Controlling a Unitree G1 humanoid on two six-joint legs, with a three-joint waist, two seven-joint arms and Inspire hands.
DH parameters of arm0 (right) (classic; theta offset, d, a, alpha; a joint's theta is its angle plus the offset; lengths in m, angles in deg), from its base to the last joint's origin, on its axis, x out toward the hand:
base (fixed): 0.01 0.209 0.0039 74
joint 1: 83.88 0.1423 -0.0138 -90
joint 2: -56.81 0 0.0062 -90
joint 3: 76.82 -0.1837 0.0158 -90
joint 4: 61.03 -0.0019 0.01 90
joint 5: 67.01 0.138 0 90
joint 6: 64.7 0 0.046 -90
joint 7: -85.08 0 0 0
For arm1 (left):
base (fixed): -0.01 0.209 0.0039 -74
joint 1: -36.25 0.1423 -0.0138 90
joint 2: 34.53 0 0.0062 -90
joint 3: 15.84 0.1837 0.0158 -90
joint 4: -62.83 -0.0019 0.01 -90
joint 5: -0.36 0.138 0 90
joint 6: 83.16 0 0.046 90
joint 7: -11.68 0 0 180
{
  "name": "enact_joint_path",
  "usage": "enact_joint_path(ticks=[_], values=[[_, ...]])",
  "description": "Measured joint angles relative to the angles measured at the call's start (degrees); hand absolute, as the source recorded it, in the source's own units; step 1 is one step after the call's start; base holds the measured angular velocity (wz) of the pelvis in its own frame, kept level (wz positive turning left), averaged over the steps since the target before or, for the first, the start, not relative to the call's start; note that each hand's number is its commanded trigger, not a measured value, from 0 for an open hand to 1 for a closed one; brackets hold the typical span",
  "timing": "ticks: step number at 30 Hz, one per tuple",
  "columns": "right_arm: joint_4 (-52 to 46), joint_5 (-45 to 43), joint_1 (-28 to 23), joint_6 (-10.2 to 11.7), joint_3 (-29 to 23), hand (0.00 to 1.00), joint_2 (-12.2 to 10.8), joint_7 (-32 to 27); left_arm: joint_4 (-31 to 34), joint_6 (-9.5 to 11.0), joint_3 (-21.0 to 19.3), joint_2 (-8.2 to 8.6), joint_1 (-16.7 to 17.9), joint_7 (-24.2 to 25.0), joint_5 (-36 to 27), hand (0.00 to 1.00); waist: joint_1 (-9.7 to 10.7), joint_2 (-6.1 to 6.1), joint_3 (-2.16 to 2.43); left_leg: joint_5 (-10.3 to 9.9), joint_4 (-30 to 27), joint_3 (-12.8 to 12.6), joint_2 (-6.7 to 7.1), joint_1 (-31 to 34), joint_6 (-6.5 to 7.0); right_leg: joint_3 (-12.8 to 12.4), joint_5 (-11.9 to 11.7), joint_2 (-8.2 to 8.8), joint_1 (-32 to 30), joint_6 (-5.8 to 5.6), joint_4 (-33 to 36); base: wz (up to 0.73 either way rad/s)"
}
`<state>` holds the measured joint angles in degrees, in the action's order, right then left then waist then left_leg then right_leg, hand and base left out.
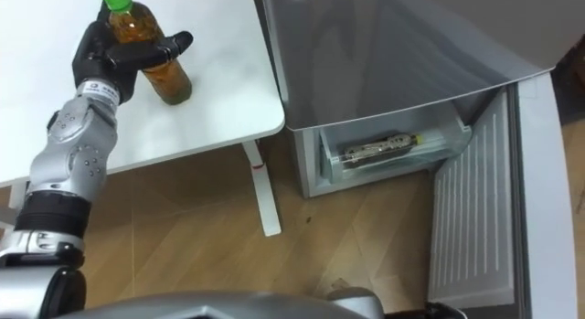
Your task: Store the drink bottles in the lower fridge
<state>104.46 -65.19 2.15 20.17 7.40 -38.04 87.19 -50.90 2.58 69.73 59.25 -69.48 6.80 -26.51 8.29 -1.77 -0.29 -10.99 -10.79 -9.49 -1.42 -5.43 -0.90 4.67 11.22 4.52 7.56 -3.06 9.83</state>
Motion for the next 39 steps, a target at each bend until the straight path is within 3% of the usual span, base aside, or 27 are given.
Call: enact_joint_path(ticks=[3, 4, 6, 7, 19, 28, 39], values=[[-0.04, -0.41, 0.02, -0.23, -0.01, 0.0, 0.03, -0.1, 0.0, -0.22, 0.01, 0.0, 0.0, 0.0, 0.08, 0.0, 0.36, -0.11, 0.07, 0.0, 0.13, 0.16, -0.02, -0.24, 0.0, -0.08, -0.01, -0.1, 0.58, 0.01, 0.05, 0.0], [-0.09, -0.43, 0.07, -0.56, -0.01, 0.0, 0.04, -0.1, -0.01, -0.51, 0.01, 0.0, 0.0, -0.01, 0.06, 0.52, 0.59, -0.14, 0.09, 0.0, 0.11, 0.17, -0.03, -0.25, 0.0, -0.1, -0.01, -0.11, 0.62, 0.02, 0.05, 0.0], [-0.1, -0.44, 0.01, -1.06, -0.05, 0.0, 0.04, -0.08, -0.01, -0.75, 0.01, 0.0, 0.0, -0.03, 0.04, 0.8, 0.84, -0.14, 0.09, 0.01, 0.11, 0.11, -0.03, -0.28, 0.01, -0.25, -0.01, -0.12, 0.56, 0.03, 0.05, -0.02], [-0.09, -0.53, -0.04, -1.48, -0.06, 0.0, 0.05, -0.08, -0.01, -0.85, 0.01, -0.01, -0.01, -0.02, 0.03, 1.0, 0.86, -0.12, 0.08, 0.0, 0.08, 0.09, -0.03, -0.28, 0.01, -0.38, -0.02, -0.14, 0.53, 0.03, 0.06, -0.04], [-0.2, -4.68, 0.15, -3.8, -0.05, 0.0, 0.09, -0.08, 0.01, -2.81, 0.01, -0.62, -1.07, -0.06, -0.08, 1.0, 0.87, 0.07, -0.05, -0.01, 0.19, 0.07, -0.04, -0.11, -0.01, -1.36, -0.02, -0.27, -0.13, 0.03, 0.16, -0.03], [-0.2, -4.69, 0.11, -4.28, -0.04, 0.0, 0.19, -0.07, 0.0, -4.12, 0.07, -0.58, -1.07, 0.01, -0.01, 1.0, 0.92, -0.06, -0.06, -0.01, 0.38, 0.07, -0.06, -0.13, -0.01, -1.55, -0.03, -0.32, -0.27, 0.05, 0.23, 0.0], [-0.17, -4.69, 0.14, -4.29, 0.0, 0.0, 0.28, -0.02, -0.01, -4.15, 0.1, -0.57, -1.06, 0.03, -0.12, 1.0, 0.81, -0.48, -0.08, -0.01, 0.57, 0.07, -0.07, -0.2, -0.01, -1.46, -0.03, -0.35, -0.38, 0.06, 0.22, 0.0]])
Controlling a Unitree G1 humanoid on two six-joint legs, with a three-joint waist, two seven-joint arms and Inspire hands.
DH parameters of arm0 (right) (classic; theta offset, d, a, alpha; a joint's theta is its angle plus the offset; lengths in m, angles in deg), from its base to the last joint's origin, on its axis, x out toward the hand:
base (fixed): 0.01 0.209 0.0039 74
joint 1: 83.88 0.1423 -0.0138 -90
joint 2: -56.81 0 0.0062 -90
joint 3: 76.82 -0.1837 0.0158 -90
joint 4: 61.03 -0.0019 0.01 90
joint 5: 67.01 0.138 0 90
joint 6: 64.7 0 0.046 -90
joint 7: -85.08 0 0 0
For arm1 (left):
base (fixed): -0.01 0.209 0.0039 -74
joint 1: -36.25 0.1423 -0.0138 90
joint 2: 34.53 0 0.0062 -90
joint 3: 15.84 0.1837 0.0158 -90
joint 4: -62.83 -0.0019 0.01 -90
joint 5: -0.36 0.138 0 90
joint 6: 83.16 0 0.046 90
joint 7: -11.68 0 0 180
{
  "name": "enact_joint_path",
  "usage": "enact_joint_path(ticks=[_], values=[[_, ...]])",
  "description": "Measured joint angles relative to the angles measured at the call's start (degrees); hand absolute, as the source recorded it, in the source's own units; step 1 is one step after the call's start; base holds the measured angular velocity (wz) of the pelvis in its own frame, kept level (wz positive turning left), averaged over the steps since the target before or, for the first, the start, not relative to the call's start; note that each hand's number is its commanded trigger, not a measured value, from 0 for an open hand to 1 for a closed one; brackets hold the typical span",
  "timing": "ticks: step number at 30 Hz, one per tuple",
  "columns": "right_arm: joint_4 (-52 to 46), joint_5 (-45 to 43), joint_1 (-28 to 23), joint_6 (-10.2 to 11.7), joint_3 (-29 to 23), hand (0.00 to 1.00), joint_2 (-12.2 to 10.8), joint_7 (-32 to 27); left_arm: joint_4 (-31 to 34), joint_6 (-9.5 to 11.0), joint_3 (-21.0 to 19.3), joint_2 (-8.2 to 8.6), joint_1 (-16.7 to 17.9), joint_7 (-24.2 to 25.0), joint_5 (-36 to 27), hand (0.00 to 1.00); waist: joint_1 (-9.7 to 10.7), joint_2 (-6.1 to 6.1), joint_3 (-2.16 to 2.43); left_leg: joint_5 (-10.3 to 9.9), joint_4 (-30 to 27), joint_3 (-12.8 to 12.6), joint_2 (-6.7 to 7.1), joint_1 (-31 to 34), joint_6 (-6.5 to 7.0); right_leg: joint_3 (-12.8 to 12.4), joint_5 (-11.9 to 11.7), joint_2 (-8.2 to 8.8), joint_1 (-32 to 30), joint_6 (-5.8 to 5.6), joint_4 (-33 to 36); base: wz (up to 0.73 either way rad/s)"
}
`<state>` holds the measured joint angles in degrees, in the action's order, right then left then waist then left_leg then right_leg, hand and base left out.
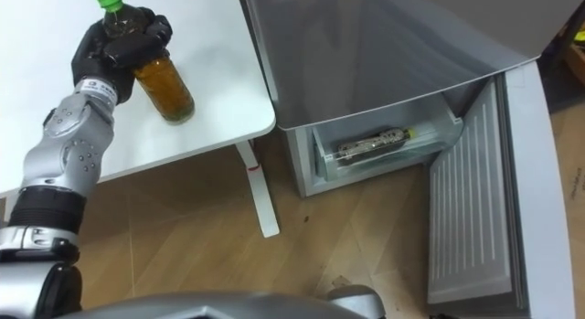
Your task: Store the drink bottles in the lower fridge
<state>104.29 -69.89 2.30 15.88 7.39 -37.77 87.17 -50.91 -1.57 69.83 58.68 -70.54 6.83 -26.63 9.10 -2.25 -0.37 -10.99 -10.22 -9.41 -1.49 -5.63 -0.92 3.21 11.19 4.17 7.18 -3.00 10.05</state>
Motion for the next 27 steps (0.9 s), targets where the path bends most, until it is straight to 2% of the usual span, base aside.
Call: enact_joint_path(ticks=[10, 13, 16, 21, 27], values=[[-0.55, 0.17, 1.29, 0.35, 0.06, 0.0, -0.01, 0.38, -0.42, 0.02, -0.01, 0.02, 0.0, 0.47, -1.66, 1.0, -0.16, 0.27, -0.08, 0.0, -0.07, 0.11, -0.01, -0.04, 0.0, 0.17, 0.0, 0.01, -0.05, 0.01, -0.04, 0.0], [-1.81, 2.68, 1.39, 0.69, 0.41, 0.0, -0.25, 0.6, 0.54, 0.01, -0.01, 0.36, 0.01, 0.39, -1.34, 1.0, -0.48, 0.69, -0.33, 0.01, -0.21, 0.27, -0.03, 0.18, 0.0, 0.34, 0.0, 0.01, 0.09, 0.01, -0.05, 0.01], [-2.53, 4.46, 1.44, 1.41, 1.56, 0.0, -0.59, 0.6, 1.77, 0.01, 0.19, 1.52, 0.03, 0.43, -0.9, 1.0, -1.44, 1.19, -0.25, 0.01, -0.51, 0.38, -0.03, 0.8, 0.0, 0.59, -0.01, 0.02, -0.21, 0.01, -0.09, 0.03], [-3.69, 4.49, 2.23, 2.67, 2.77, 0.0, -0.92, 1.85, 4.03, 0.32, 0.3, 1.63, 1.73, 0.48, -0.46, 1.0, -2.04, 1.62, -0.04, 0.01, -0.62, 0.69, -0.1, 0.95, 0.0, 1.32, -0.04, 0.05, -0.22, 0.07, -0.09, 0.02], [-4.43, 4.58, 2.3, 3.67, 6.29, 0.0, -0.74, 1.38, 8.89, 0.32, 0.27, 3.25, 5.33, -0.2, 0.06, 1.0, -5.18, 1.78, 0.05, 0.02, -0.73, 1.61, -0.1, 1.08, -0.02, 2.24, -0.09, 0.06, 0.16, 0.13, -0.12, 0.07]])
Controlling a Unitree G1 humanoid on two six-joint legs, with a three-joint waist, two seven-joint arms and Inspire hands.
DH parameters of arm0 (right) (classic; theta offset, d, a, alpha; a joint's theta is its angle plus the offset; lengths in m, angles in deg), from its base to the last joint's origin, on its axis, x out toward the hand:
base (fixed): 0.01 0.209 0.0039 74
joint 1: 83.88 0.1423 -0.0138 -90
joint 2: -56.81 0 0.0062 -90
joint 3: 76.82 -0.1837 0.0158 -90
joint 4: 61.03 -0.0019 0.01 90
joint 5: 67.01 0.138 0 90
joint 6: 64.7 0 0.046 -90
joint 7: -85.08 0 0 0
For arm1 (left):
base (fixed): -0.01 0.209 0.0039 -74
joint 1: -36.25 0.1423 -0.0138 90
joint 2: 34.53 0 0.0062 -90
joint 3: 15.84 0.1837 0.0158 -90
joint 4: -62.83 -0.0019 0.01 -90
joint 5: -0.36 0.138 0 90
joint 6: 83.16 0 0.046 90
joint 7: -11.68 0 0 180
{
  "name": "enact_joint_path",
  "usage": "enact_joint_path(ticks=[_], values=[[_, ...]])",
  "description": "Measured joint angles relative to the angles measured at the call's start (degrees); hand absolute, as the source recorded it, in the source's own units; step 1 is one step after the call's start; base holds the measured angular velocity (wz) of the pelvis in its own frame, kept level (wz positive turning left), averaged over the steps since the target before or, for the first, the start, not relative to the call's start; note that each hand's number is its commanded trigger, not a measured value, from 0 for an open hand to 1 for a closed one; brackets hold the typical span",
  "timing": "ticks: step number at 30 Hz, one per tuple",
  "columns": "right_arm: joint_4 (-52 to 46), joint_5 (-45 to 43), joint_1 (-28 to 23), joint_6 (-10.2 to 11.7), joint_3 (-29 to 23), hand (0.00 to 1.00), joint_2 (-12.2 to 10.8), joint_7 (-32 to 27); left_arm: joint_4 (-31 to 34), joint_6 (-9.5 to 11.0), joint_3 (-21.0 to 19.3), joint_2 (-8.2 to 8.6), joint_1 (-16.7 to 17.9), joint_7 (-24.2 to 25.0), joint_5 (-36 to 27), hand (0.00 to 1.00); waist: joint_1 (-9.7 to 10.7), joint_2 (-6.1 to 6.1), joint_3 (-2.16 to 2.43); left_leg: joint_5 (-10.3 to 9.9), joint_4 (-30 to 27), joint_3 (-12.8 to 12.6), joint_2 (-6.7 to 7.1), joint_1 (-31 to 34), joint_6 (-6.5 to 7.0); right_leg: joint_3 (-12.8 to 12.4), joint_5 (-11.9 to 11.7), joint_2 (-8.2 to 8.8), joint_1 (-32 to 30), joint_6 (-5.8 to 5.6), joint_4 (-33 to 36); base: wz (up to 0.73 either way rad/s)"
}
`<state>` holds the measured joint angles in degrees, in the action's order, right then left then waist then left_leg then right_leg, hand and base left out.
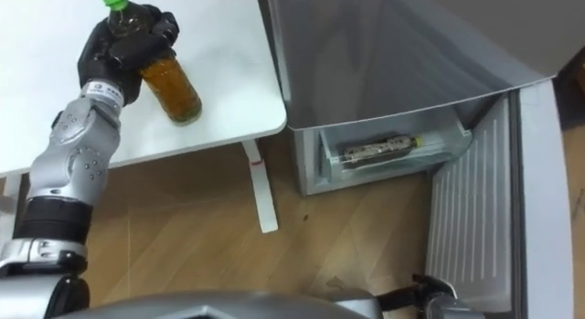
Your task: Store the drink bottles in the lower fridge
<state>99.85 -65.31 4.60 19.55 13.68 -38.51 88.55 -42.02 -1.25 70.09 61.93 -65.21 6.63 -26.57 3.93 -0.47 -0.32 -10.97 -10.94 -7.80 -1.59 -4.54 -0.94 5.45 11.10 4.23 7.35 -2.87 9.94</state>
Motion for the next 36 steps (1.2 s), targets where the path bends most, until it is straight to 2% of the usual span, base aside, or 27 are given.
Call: enact_joint_path(ticks=[2, 5, 7, 9, 12, 14, 19, 22, 27, 30, 32, 36], values=[[-2.41, 0.0, -0.05, 0.1, 1.23, 0.0, -0.09, -0.25, 5.01, -0.01, 0.43, 0.18, 3.1, -0.75, 1.62, 1.0, -1.27, 0.11, 0.07, 0.0, -0.5, 0.13, -0.02, 0.4, 0.0, 0.09, -0.01, 0.01, -0.07, 0.01, -0.02, 0.05], [-7.03, 0.0, 0.0, 0.9, 3.05, 0.0, -1.3, 0.5, 11.56, -0.01, 1.04, 0.2, 6.74, -1.51, 1.62, 1.0, -1.73, 0.32, 0.22, 0.01, -0.8, 1.17, 0.02, 0.96, 0.0, 1.28, -0.01, 0.06, 0.04, 0.02, -0.06, 0.17], [-9.07, -0.02, 0.0, 1.05, 4.15, 0.0, -2.2, 1.2, 13.4, -0.01, 2.25, 0.26, 7.75, -1.63, 1.64, 1.0, -2.33, 0.41, 0.3, 0.02, -0.99, 1.83, 0.09, 0.77, -0.01, 2.06, -0.01, 0.1, 0.72, 0.02, -0.16, 0.21], [-11.1, -0.09, -0.03, 1.03, 5.59, 0.0, -2.77, 1.97, 13.82, -0.01, 3.24, 0.44, 8.02, -1.61, 1.73, 1.0, -2.97, 0.44, 0.33, 0.02, -1.5, 2.7, 0.21, 0.87, 0.0, 3.04, -0.01, 0.18, 1.35, 0.02, -0.21, 0.27], [-13.51, -2.56, 0.45, 1.63, 7.11, 0.0, -3.93, 3.18, 15.72, 0.0, 3.46, 1.18, 10.21, -1.58, 2.66, 1.0, -3.08, 0.51, 0.38, 0.01, -1.89, 3.38, 0.24, 1.15, -0.01, 4.29, -0.01, 0.24, 1.82, 0.02, -0.24, 0.17], [-15.04, -6.69, 0.75, 1.78, 7.29, 0.0, -4.65, 3.89, 16.18, 0.0, 3.85, 1.31, 10.88, -0.89, 2.78, 1.0, -3.7, 0.5, 0.38, 0.01, -2.7, 3.93, 0.27, 2.32, 0.0, 4.79, -0.01, 0.25, 1.26, 0.02, -0.14, 0.11], [-20.4, -13.9, 0.3, 2.19, 8.62, 0.0, -4.71, 4.3, 16.84, 0.69, 6.17, 1.35, 13.96, 2.32, 2.87, 1.0, -4.42, 0.51, 0.4, 0.01, -3.56, 4.61, 0.35, 3.2, 0.0, 5.27, -0.04, 0.26, 0.9, 0.07, 0.0, 0.06], [-22.69, -15.87, 0.31, 2.65, 9.82, 0.0, -4.81, 5.47, 16.84, 0.69, 7.49, 1.42, 14.67, 4.63, 2.73, 1.0, -4.48, 0.53, 0.4, 0.01, -3.85, 5.3, 0.39, 3.6, 0.0, 5.95, -0.04, 0.25, 0.88, 0.07, 0.03, 0.11], [-26.23, -16.62, 0.05, 2.54, 10.94, 0.0, -4.66, 7.42, 17.23, 1.13, 7.93, 1.7, 14.68, 7.79, 2.83, 1.0, -5.08, 0.59, 0.36, 0.01, -3.95, 5.27, 0.4, 3.87, 0.01, 6.01, -0.04, 0.26, 0.69, 0.07, 0.0, 0.01], [-30.08, -15.81, -0.28, 2.52, 12.94, 0.0, -4.43, 9.08, 18.85, 1.19, 9.91, 1.58, 15.09, 8.81, 2.66, 1.0, -5.8, 0.66, 0.32, 0.01, -3.84, 5.18, 0.39, 3.98, 0.01, 6.04, -0.04, 0.27, 0.54, 0.07, -0.04, 0.0], [-34.46, -15.24, -0.78, 2.51, 14.72, 0.0, -4.09, 11.63, 19.59, 2.17, 11.64, 0.98, 16.34, 10.79, 1.67, 1.0, -5.87, 0.7, 0.31, 0.01, -3.77, 5.22, 0.39, 3.9, 0.0, 6.17, -0.04, 0.29, 0.65, 0.07, -0.07, 0.0], [-39.68, -15.1, -1.48, 2.52, 16.19, 0.0, -3.73, 15.41, 19.58, 2.18, 13.27, 0.5, 18.25, 13.56, 1.69, 1.0, -5.87, 0.96, 0.14, 0.01, -3.78, 5.3, 0.39, 3.87, 0.0, 6.4, -0.04, 0.29, 0.79, 0.07, -0.11, 0.01]])
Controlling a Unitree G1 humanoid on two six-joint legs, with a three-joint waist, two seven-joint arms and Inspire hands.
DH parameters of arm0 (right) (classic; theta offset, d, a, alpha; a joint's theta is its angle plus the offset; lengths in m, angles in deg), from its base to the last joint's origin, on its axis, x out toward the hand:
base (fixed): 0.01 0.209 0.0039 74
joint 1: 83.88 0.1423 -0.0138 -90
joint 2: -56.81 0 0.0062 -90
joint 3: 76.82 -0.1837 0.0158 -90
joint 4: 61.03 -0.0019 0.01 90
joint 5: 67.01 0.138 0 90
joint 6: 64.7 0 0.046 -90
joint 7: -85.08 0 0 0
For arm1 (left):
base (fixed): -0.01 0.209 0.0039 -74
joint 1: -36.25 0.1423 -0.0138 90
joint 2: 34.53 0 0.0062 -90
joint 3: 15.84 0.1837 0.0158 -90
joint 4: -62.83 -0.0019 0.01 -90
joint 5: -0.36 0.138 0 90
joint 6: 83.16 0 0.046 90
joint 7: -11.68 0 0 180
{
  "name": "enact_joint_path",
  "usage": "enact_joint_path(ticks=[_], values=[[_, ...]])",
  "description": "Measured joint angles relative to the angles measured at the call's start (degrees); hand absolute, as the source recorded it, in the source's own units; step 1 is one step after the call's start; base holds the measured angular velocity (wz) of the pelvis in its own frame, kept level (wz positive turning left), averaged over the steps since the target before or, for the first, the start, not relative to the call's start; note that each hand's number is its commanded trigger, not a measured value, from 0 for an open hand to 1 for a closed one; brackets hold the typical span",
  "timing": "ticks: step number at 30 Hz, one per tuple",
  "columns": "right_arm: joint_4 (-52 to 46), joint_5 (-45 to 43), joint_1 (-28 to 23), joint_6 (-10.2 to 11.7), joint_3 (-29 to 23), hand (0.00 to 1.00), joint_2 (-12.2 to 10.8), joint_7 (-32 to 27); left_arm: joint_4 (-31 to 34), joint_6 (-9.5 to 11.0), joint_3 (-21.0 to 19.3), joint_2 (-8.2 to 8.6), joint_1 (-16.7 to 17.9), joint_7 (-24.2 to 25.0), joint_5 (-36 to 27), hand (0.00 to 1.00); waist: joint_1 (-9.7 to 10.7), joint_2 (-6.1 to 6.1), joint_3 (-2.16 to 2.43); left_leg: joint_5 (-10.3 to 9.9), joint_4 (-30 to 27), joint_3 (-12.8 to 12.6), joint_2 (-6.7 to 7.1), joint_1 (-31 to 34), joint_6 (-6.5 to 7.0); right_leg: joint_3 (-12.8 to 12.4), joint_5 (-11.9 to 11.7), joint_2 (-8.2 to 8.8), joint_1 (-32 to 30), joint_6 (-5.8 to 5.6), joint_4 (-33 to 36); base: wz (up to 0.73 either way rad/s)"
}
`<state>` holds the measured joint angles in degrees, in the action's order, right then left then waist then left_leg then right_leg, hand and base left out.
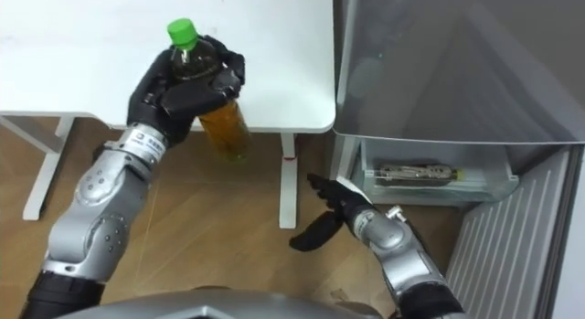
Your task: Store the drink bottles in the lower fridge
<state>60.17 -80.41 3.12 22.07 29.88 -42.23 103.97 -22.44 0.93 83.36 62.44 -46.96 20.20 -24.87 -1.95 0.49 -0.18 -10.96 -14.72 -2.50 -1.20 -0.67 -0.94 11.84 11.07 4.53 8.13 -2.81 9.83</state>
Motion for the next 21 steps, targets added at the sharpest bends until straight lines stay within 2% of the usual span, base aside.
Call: enact_joint_path(ticks=[3, 9, 15, 19, 21], values=[[-2.45, 0.22, -0.35, -0.22, 0.1, 0.0, 0.07, 3.14, -0.08, 0.0, 0.17, -0.05, 1.22, 1.85, 0.05, 1.0, -0.05, 0.4, -0.32, -0.01, -0.04, 0.0, -0.02, 0.15, -0.01, 0.04, 0.0, 0.0, -0.08, 0.0, 0.0, 0.0], [-6.85, 1.29, -0.43, -0.54, 0.09, 0.0, 0.36, 9.08, -0.08, 0.0, 0.2, 0.53, 1.59, 3.56, 0.92, 1.0, -0.17, 0.48, -0.38, -0.02, -0.14, 0.01, -0.01, 0.98, 0.01, 0.07, 0.0, 0.0, -0.85, 0.0, 0.06, 0.0], [-7.46, 9.04, -0.37, -0.83, 0.13, 0.0, 0.16, 13.49, -0.1, 0.0, 1.12, 0.7, 1.59, 3.63, 0.94, 1.0, -0.04, 0.63, -0.47, -0.01, -0.13, 0.01, 0.03, 0.9, 0.01, 0.39, 0.0, 0.09, -0.57, 0.0, 0.05, 0.0], [-7.64, 13.54, 0.1, -2.04, -0.01, 0.0, 0.1, 16.81, -0.11, -0.01, 1.25, 0.51, 1.76, 5.37, 1.0, 1.0, -0.02, 1.17, -0.88, -0.02, -0.11, 0.09, 0.07, 0.88, 0.01, 0.42, 0.0, 0.1, -0.58, 0.0, -0.01, 0.0], [-7.8, 14.72, 0.25, -2.59, 0.04, 0.0, 0.0, 17.65, -0.17, -0.03, 1.46, 0.39, 1.87, 5.78, 1.22, 1.0, 0.01, 1.3, -0.95, -0.02, -0.06, 0.12, 0.07, 1.04, 0.01, 0.42, 0.0, 0.1, -0.72, 0.0, -0.01, 0.0]])
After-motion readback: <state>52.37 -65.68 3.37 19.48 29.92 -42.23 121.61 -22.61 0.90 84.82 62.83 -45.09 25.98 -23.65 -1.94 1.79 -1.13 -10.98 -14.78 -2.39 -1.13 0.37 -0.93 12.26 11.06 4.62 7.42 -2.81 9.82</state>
